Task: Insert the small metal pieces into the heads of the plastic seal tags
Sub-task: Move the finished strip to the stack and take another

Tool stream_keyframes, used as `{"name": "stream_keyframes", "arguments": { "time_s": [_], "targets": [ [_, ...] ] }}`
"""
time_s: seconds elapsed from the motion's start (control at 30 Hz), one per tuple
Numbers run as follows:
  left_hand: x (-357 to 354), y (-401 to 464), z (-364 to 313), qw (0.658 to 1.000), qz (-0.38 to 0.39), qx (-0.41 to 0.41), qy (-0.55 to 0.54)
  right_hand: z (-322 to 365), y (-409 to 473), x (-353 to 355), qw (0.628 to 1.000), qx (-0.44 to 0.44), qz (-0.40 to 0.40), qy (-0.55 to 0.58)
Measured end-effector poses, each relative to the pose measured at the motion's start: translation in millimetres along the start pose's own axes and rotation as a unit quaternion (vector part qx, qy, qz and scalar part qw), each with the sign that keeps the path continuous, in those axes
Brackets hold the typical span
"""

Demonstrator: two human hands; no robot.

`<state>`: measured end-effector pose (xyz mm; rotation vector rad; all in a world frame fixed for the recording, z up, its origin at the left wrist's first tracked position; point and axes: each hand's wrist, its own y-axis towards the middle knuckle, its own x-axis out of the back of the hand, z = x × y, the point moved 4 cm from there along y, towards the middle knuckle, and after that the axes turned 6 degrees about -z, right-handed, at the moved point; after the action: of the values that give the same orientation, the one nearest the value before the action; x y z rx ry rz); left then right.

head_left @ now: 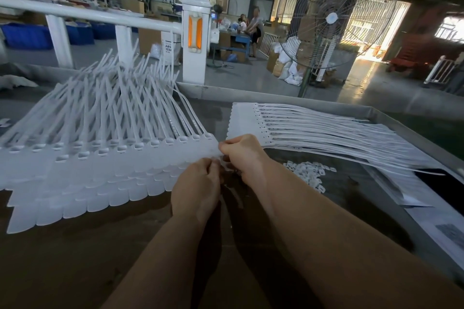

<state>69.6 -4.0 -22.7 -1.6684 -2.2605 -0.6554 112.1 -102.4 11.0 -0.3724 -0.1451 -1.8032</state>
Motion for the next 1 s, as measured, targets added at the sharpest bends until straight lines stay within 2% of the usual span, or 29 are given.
{"name": "stream_keyframes", "arguments": {
  "time_s": [0.17, 0.47, 0.77, 0.9, 1.0],
  "targets": [
    [-0.8, -0.3, 0.0, 1.000, 0.008, -0.003, -0.008, 2.9, -3.8, -1.0, 0.997, -0.047, 0.028, 0.054],
    [-0.1, 0.5, -0.2, 1.000, 0.001, -0.001, 0.009, 9.2, -6.0, -5.6, 0.992, -0.030, 0.053, 0.108],
    [-2.5, -2.6, -3.1, 0.999, 0.023, 0.023, -0.041, 11.2, -12.3, 14.5, 0.969, -0.022, 0.013, 0.246],
    [-0.4, -5.0, -8.3, 0.999, 0.033, 0.012, -0.022, 7.2, -18.7, 31.5, 0.958, -0.026, 0.004, 0.286],
    [-0.7, -4.3, -4.4, 0.998, 0.045, 0.018, 0.031, 4.3, -22.1, 44.9, 0.952, -0.028, -0.006, 0.306]
  ]
}}
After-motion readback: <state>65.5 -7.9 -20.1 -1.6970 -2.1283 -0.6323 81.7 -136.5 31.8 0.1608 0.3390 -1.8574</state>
